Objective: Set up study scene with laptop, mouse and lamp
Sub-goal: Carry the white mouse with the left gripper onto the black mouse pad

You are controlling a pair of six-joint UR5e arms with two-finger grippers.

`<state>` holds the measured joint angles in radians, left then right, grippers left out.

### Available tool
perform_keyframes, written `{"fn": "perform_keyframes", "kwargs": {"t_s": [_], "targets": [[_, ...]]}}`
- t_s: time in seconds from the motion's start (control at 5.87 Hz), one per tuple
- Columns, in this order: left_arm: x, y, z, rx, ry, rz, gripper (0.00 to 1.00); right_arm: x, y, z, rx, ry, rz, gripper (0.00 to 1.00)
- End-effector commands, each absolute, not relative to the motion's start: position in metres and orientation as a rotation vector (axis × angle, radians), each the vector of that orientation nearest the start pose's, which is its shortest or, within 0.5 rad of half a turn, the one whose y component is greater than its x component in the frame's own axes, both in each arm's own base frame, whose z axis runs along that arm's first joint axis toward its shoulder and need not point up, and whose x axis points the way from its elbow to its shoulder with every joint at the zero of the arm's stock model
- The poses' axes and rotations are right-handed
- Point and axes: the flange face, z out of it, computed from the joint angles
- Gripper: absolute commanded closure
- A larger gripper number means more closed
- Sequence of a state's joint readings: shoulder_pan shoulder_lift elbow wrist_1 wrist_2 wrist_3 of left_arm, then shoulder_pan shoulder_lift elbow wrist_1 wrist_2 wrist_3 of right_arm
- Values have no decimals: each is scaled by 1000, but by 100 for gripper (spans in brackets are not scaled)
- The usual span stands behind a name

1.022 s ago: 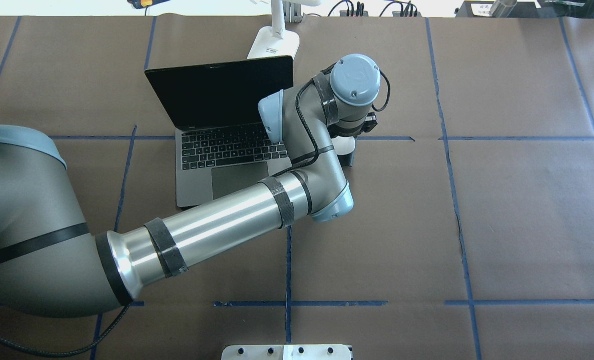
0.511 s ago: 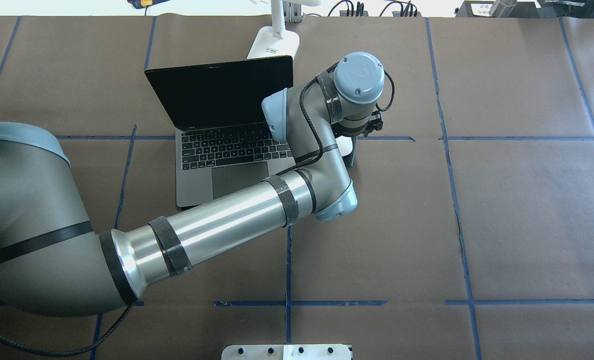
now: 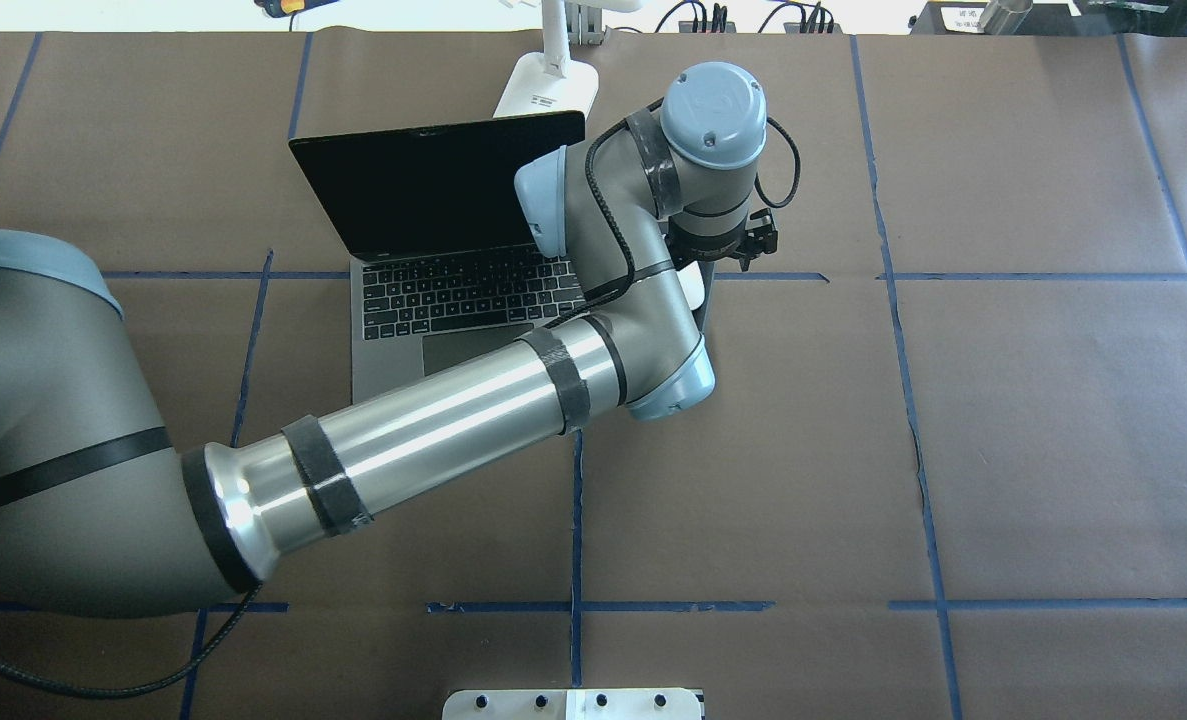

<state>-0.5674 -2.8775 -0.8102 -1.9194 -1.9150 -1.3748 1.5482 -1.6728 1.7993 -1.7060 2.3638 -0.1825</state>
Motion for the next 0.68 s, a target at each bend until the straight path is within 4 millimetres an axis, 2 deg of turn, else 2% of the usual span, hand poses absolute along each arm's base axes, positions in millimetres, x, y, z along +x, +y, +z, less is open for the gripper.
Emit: {"fn": "perform_keyframes", "kwargs": {"t_s": [0.0,0.34,0.51], "targets": [[617,-512,94,46,925,-134,0,53,-447,605,60,-794,-191,0],[498,-438,199,113,886,27,0,53,-446,604,60,-794,-191,0],[446,-427,235,158,865,86,0,53,-446,605,58,-792,-191,0]]}}
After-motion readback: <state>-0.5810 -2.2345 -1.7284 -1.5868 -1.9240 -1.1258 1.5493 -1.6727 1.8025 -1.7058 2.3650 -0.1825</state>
